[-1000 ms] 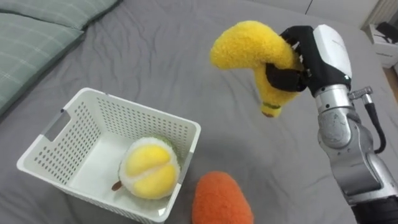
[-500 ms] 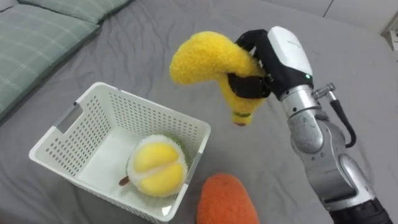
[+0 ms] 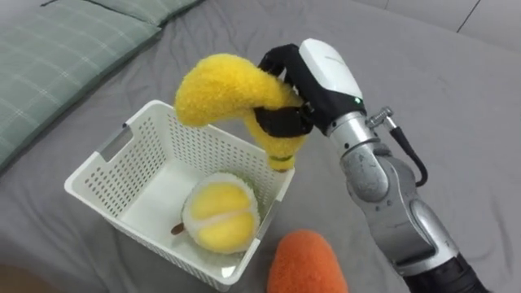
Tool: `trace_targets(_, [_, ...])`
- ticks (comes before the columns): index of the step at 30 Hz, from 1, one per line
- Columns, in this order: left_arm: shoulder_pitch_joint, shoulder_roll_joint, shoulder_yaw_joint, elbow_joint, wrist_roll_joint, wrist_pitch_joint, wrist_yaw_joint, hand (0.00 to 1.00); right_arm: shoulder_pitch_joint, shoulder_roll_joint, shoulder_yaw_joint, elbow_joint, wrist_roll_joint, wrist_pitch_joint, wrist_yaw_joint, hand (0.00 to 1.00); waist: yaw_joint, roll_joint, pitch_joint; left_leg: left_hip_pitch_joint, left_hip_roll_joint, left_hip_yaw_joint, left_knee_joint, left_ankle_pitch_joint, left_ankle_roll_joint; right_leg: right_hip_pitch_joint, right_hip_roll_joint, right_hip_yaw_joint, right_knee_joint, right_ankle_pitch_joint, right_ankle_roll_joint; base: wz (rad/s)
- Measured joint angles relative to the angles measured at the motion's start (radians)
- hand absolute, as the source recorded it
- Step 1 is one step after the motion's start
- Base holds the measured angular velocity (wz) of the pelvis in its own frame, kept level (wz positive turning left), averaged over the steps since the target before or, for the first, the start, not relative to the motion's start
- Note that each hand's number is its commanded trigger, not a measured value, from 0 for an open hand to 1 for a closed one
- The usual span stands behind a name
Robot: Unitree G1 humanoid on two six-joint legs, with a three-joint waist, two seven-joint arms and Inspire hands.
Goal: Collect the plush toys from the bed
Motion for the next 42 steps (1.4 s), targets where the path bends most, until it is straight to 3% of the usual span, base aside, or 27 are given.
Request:
trace_targets(6, [-0.022, 0.000, -0.001, 0.003, 0.019, 0.002, 0.000, 0.00, -0.019, 0.017, 0.046, 0.023, -0.002, 0.004, 0.009, 1.00, 0.023, -0.004, 0.0016, -0.004, 0.000, -0.007, 0.003, 0.000, 0.000, -0.001, 0.000, -0.006, -0.002, 0.000, 0.000, 0.02])
trace_targets(7, [-0.028, 0.001, -0.001, 0.003, 0.022, 0.001, -0.001, 0.00, -0.021, 0.017, 0.058, 0.023, -0.002, 0.004, 0.009, 0.93, 0.026, -0.006, 0.0014, -0.004, -0.001, -0.009, 0.004, 0.000, 0.000, -0.001, 0.000, -0.007, -0.003, 0.000, 0.000, 0.00])
trace_targets(9, [-0.033, 0.001, -0.004, 0.003, 0.044, 0.003, -0.002, 0.00, -0.023, 0.020, 0.071, 0.024, -0.002, 0.008, 0.010, 0.43, 0.038, -0.010, 0.0013, -0.005, -0.001, -0.008, 0.002, 0.000, 0.000, 0.000, 0.000, -0.008, -0.007, 0.000, 0.000, 0.00])
trace_targets(10, [-0.037, 0.001, -0.008, 0.003, 0.049, 0.004, -0.002, 0.00, -0.023, 0.025, 0.079, 0.024, -0.001, 0.011, 0.010, 0.23, 0.045, -0.014, 0.0011, -0.006, -0.002, -0.008, 0.003, 0.000, 0.000, 0.000, 0.001, -0.006, -0.012, 0.000, 0.000, 0.00])
trace_targets(11, [-0.038, 0.001, -0.012, 0.003, 0.054, 0.006, -0.002, 0.00, -0.024, 0.028, 0.089, 0.024, 0.000, 0.013, 0.010, 0.06, 0.051, -0.016, 0.0015, -0.005, -0.002, -0.008, 0.005, 0.000, 0.000, 0.000, 0.001, -0.006, -0.014, 0.000, 0.000, 0.00])
trace_targets(12, [-0.038, 0.001, -0.015, 0.004, 0.055, 0.009, -0.001, 0.00, -0.026, 0.036, 0.097, 0.026, 0.004, 0.013, 0.009, 0.00, 0.052, -0.017, 0.0019, -0.005, -0.002, -0.008, 0.005, 0.000, 0.000, 0.000, 0.001, -0.006, -0.014, 0.000, 0.000, 0.00])
trace_targets(18, [-0.040, 0.001, -0.022, 0.005, 0.055, 0.017, 0.000, 0.00, -0.048, 0.057, 0.140, 0.102, 0.017, 0.023, 0.023, 0.00, 0.067, -0.021, 0.0045, -0.012, -0.002, -0.009, 0.005, 0.000, 0.000, -0.003, 0.001, -0.009, -0.015, 0.000, 0.000, 0.01])
trace_targets(42, [-0.042, 0.001, -0.022, 0.005, 0.057, 0.017, 0.000, 0.00, -0.048, 0.045, 0.140, 0.104, 0.022, 0.023, 0.030, 0.00, 0.077, -0.025, 0.0063, -0.019, -0.004, -0.022, 0.008, 0.000, -0.001, -0.002, -0.001, -0.034, -0.016, 0.000, 0.000, 0.01])
